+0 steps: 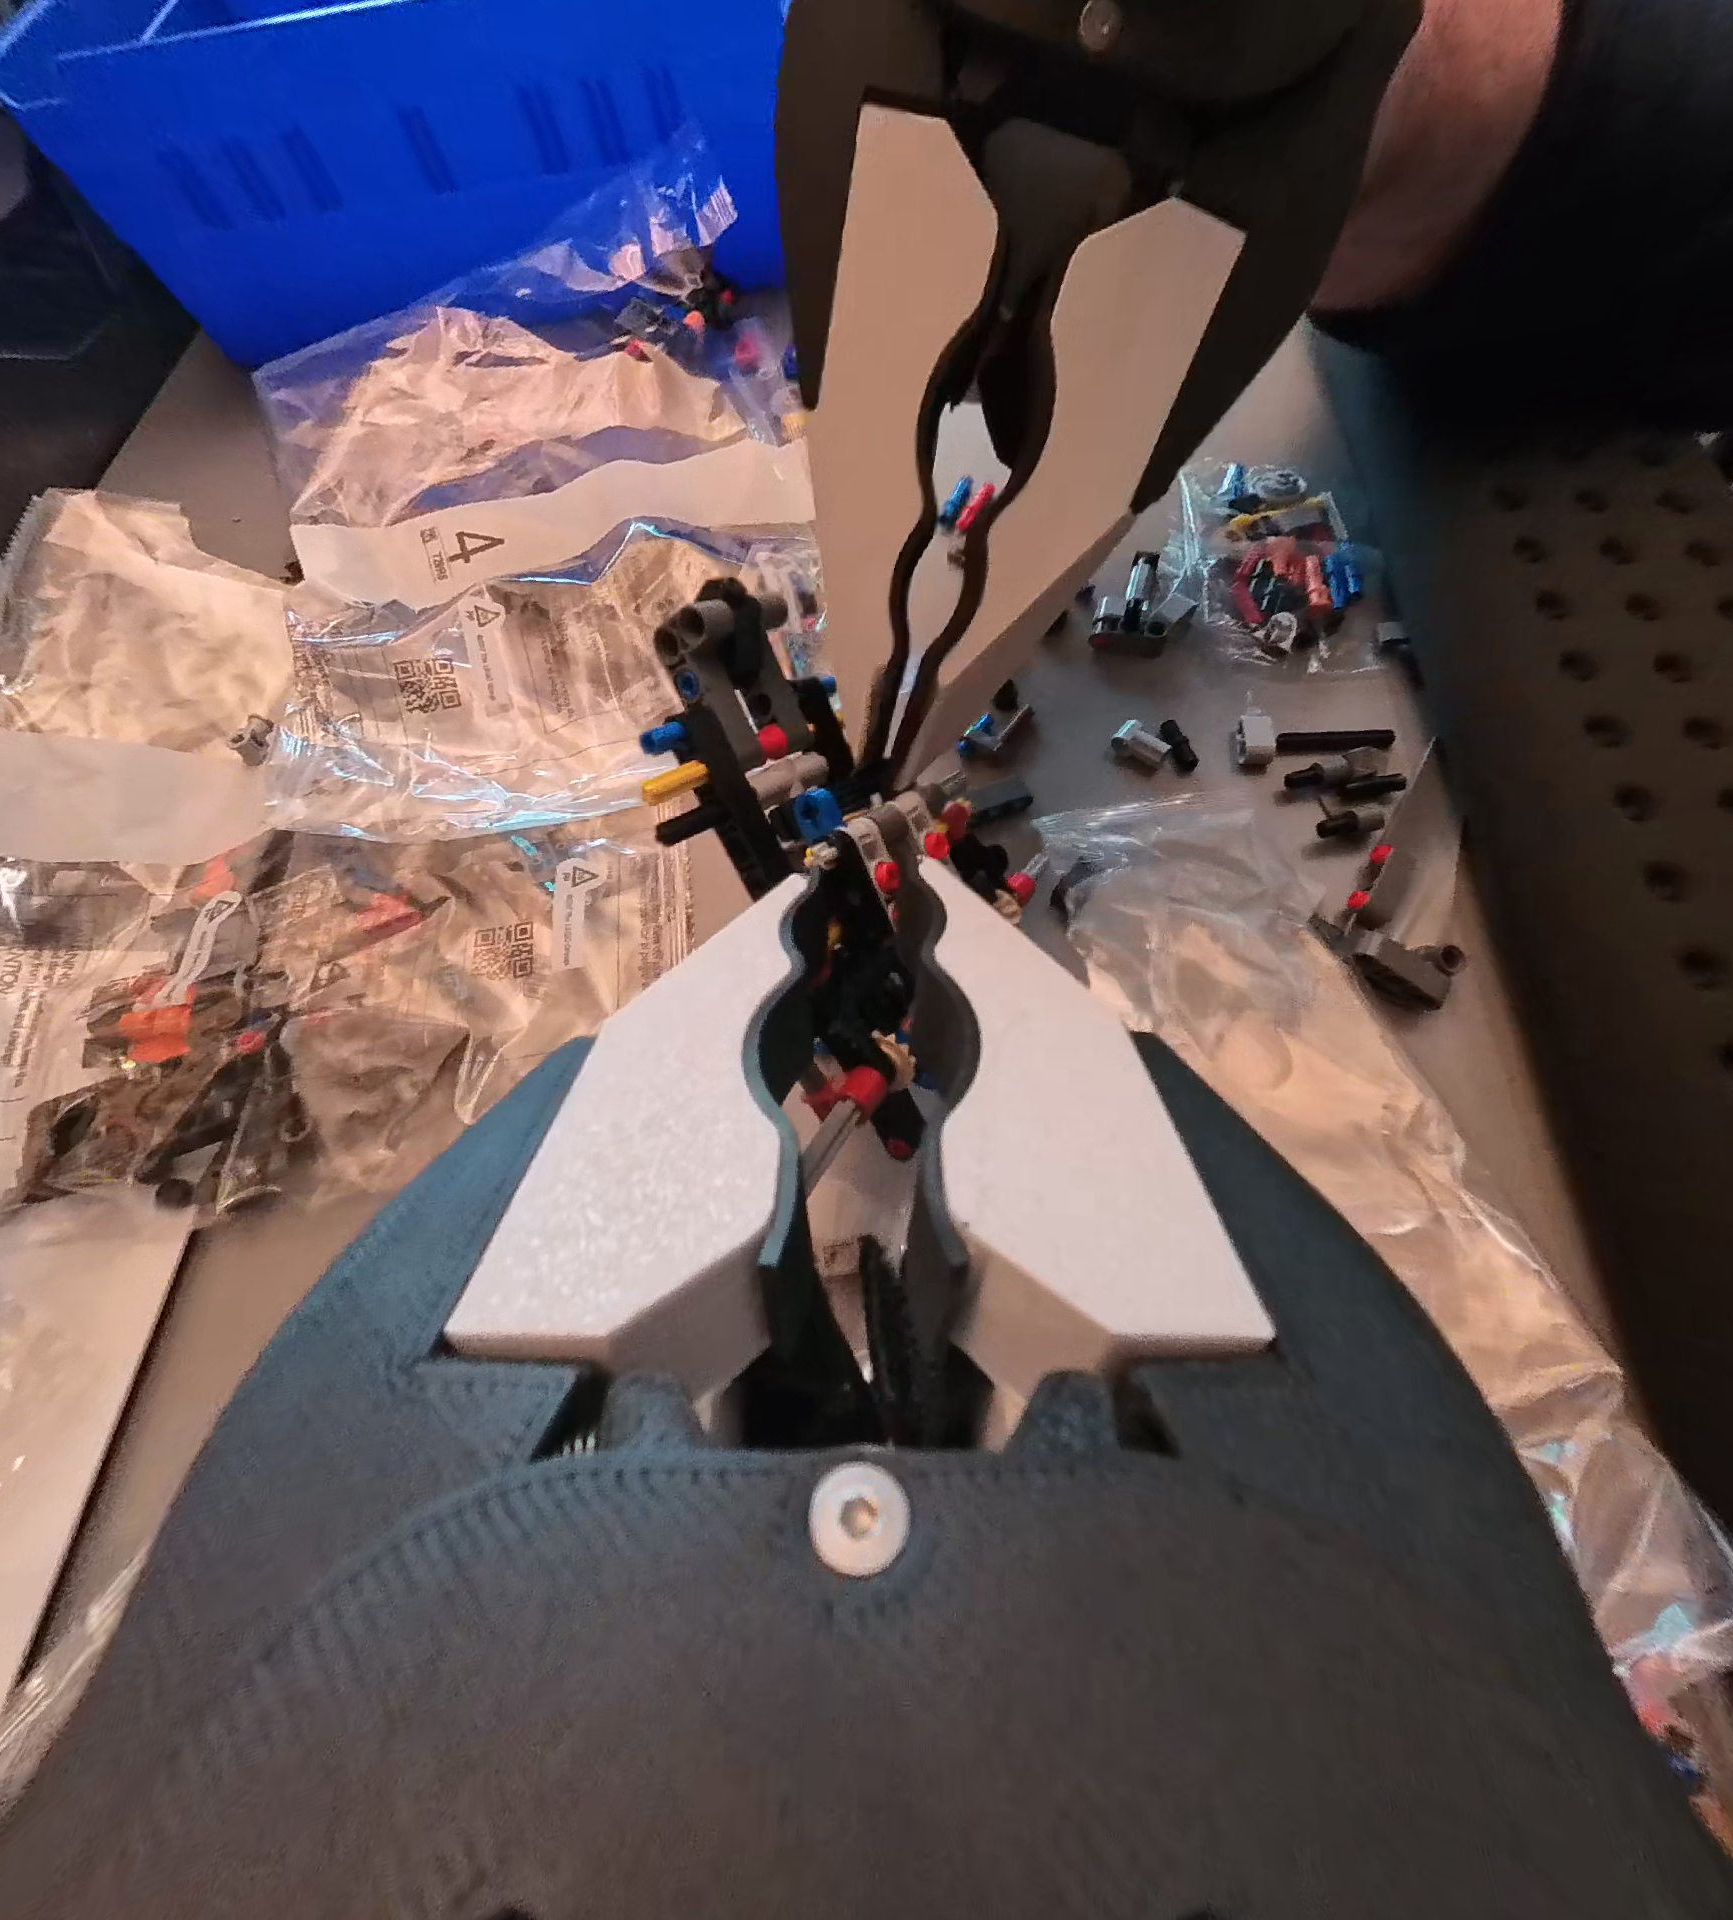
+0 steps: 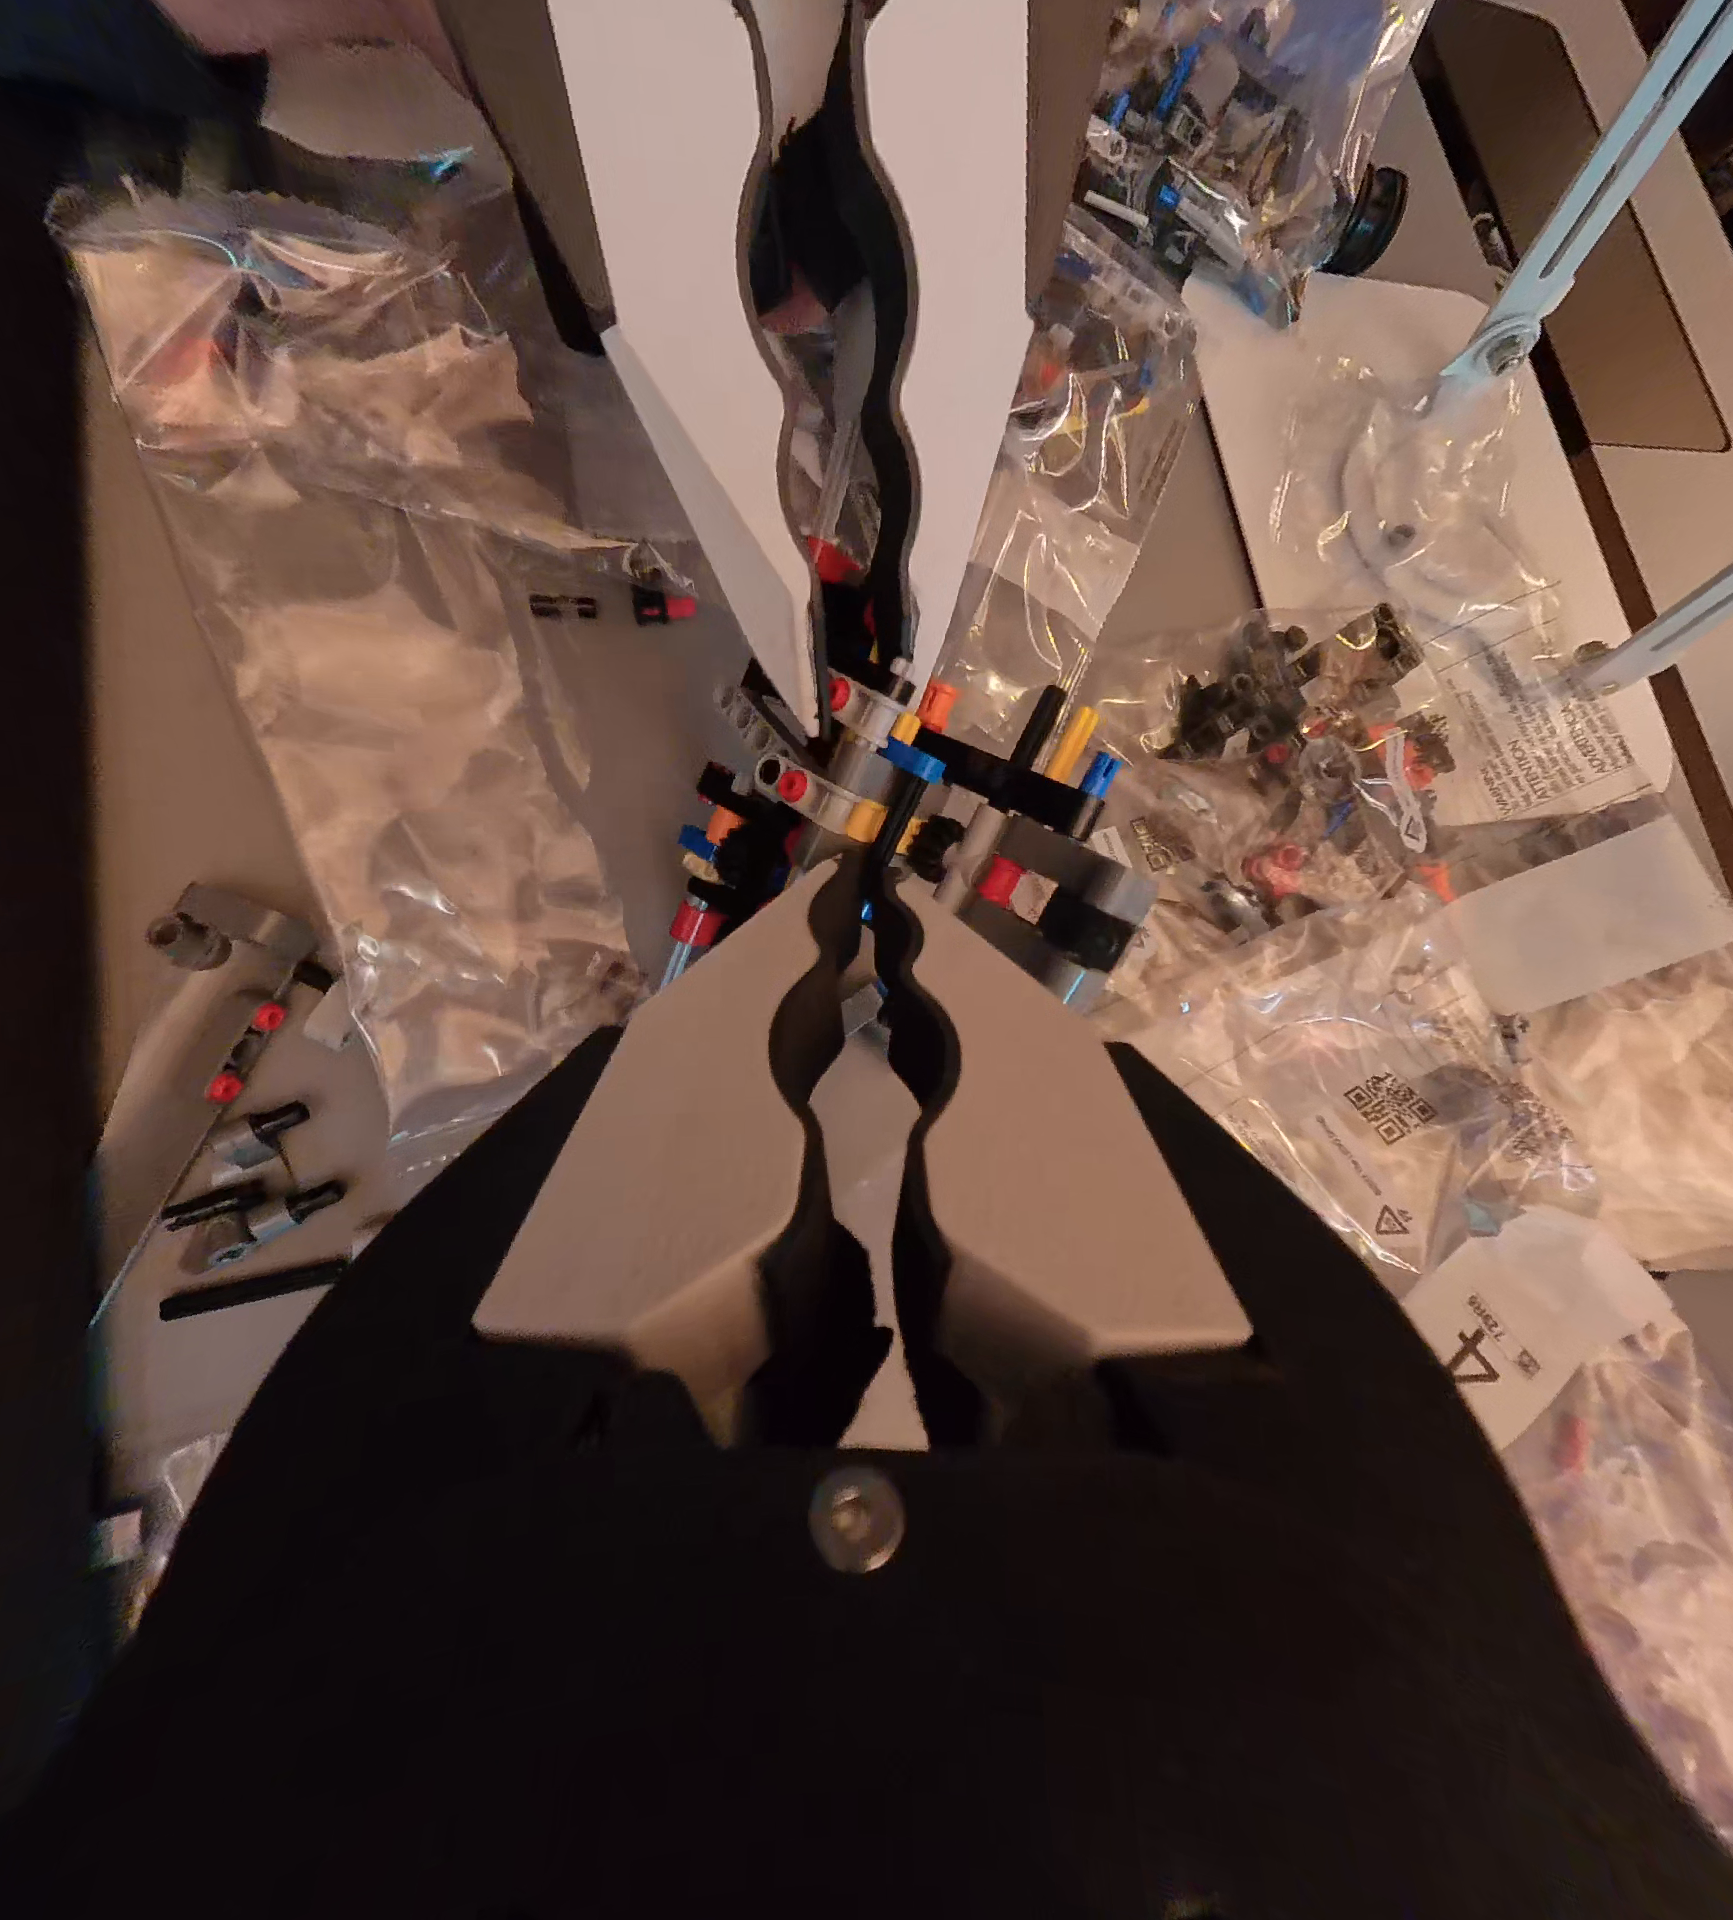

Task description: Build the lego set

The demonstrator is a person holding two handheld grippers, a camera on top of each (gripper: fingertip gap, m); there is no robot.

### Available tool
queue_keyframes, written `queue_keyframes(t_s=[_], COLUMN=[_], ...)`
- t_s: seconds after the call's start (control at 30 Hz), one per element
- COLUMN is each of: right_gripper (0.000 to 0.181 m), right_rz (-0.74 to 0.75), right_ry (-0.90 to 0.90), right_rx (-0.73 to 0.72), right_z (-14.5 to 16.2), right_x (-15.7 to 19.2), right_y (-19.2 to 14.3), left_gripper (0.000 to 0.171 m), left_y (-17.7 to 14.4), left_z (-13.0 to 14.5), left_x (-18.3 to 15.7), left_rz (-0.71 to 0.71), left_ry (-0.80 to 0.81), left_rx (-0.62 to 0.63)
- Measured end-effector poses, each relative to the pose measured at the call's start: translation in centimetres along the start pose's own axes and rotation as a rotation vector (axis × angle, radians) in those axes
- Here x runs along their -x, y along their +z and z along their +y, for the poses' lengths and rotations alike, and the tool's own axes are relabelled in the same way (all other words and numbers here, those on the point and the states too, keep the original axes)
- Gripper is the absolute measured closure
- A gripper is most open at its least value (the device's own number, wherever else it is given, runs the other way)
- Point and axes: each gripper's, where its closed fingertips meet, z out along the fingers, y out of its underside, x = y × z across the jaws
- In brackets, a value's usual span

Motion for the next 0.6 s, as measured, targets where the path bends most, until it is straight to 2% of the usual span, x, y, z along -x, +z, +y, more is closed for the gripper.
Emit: queue_keyframes(t_s=[0.33,0.37,0.4,0.43,0.47,0.53,0.6], right_gripper=[0.181,0.181,0.181,0.181,0.181,0.181,0.181], right_rz=[-0.043,-0.037,-0.035,-0.068,-0.065,-0.027,-0.016], right_ry=[0.003,-0.029,-0.030,0.008,0.020,0.057,0.049], right_rx=[0.019,0.131,0.191,0.144,0.072,-0.047,-0.041], right_z=[0.5,2.8,4.9,4.9,3.5,0.6,0.9], right_x=[0.6,0.5,0.4,0.7,0.6,-0.4,-0.5], right_y=[-0.3,-0.3,-0.2,-0.3,-0.8,-1.8,-1.4], left_gripper=[0.159,0.160,0.160,0.160,0.161,0.160,0.160], left_y=[0.2,-0.4,-2.1,-4.1,-5.4,-4.1,-1.9], left_z=[0.1,0.8,0.9,0.1,-1.2,-1.6,-0.5], left_x=[-0.4,1.2,2.7,3.5,3.1,1.9,1.7], left_rz=[0.041,-0.046,-0.093,-0.096,-0.063,-0.032,-0.014], left_ry=[-0.009,-0.027,-0.065,-0.120,-0.134,-0.080,-0.096], left_rx=[-0.014,0.023,-0.021,-0.124,-0.219,-0.176,-0.096])
